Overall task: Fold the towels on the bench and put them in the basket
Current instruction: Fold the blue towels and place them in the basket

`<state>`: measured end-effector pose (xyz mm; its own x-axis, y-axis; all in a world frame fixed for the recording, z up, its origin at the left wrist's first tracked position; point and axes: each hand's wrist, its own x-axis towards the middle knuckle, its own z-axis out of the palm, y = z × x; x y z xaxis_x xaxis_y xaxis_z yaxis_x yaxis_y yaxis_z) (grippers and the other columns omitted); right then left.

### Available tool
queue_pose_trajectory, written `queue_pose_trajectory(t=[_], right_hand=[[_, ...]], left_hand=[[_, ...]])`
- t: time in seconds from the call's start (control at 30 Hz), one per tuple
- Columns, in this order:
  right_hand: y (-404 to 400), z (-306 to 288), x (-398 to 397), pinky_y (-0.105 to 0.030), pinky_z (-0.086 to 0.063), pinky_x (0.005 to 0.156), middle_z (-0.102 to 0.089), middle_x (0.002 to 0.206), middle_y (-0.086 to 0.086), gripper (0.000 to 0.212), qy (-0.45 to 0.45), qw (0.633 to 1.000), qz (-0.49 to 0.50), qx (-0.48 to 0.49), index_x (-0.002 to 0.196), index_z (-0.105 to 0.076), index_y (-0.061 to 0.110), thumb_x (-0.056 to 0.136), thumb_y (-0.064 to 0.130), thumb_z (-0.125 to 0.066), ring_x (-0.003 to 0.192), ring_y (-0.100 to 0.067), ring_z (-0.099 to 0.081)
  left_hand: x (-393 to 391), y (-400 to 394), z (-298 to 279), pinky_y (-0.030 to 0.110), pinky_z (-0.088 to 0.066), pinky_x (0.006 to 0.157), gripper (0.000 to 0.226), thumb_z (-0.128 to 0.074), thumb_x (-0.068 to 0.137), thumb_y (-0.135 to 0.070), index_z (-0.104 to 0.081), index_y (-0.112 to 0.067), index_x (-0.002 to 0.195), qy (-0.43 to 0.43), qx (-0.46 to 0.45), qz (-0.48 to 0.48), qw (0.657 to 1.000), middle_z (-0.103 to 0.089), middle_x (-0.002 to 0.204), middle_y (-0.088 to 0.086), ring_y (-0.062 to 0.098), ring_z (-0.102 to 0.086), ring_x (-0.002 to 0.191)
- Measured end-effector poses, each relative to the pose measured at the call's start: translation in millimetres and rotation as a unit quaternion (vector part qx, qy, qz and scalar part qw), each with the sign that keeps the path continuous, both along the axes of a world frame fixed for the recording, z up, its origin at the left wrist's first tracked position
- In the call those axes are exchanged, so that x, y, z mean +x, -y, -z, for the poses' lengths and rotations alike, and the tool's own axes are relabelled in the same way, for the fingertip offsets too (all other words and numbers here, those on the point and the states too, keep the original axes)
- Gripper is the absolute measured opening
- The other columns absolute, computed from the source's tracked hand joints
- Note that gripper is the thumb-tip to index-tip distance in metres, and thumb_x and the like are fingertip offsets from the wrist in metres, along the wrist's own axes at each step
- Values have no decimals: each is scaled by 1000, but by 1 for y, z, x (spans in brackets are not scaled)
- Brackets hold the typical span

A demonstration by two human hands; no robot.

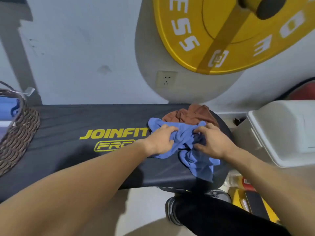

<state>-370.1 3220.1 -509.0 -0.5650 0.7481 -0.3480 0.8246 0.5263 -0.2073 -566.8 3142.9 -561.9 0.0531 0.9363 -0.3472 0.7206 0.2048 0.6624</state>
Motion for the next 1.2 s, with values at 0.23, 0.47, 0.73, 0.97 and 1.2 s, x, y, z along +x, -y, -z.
queue_pose_trajectory(t=[0.23, 0.47, 0.73, 0.97, 1.2], right_hand=[[-2, 37, 4, -30, -40, 73, -55, 95, -7, 31, -64, 996, 52, -18, 105, -58, 13, 88, 35, -70, 89, -26, -54], [-3, -2, -36, -33, -60, 62, -66, 71, -2, 15, -265, 947, 132, -121, 80, -58, 12, 87, 12, -71, 68, -25, -71], [62, -19, -107, -36, -61, 78, -61, 74, -5, 20, -418, 829, 97, -358, 109, -65, -1, 91, -6, -62, 71, -16, -60], [108, 11, -138, -29, -54, 86, -65, 102, 4, 45, -340, 871, 135, -328, 113, -49, 20, 82, 33, -79, 90, -11, -66], [142, 10, -139, -46, -57, 82, -74, 99, -16, 29, -307, 843, 152, -414, 108, -66, 3, 88, 22, -75, 91, -35, -71]], left_hand=[[36, -3, 43, 36, -32, 108, 51, -64, 93, -26, -46, -20, 141, 1, 60, -95, 994, -40, 133, 6, 28, -37, 124], [37, 18, 5, 20, -50, 78, 12, -57, 98, -12, -67, -17, 101, 390, 74, -249, 883, -74, 94, -5, 7, -69, 91], [-6, 88, -23, 50, -47, 103, 25, -52, 101, -24, -62, -13, 121, 458, 212, -451, 736, -67, 123, 15, 35, -61, 119], [-80, 148, -32, 53, -54, 92, 14, -60, 95, -31, -73, -24, 94, 286, 196, -506, 790, -73, 105, 4, 25, -69, 101], [-76, 163, -44, 35, -58, 82, 23, -60, 97, -29, -65, -8, 102, 378, 200, -477, 768, -73, 98, -3, 17, -70, 94]])
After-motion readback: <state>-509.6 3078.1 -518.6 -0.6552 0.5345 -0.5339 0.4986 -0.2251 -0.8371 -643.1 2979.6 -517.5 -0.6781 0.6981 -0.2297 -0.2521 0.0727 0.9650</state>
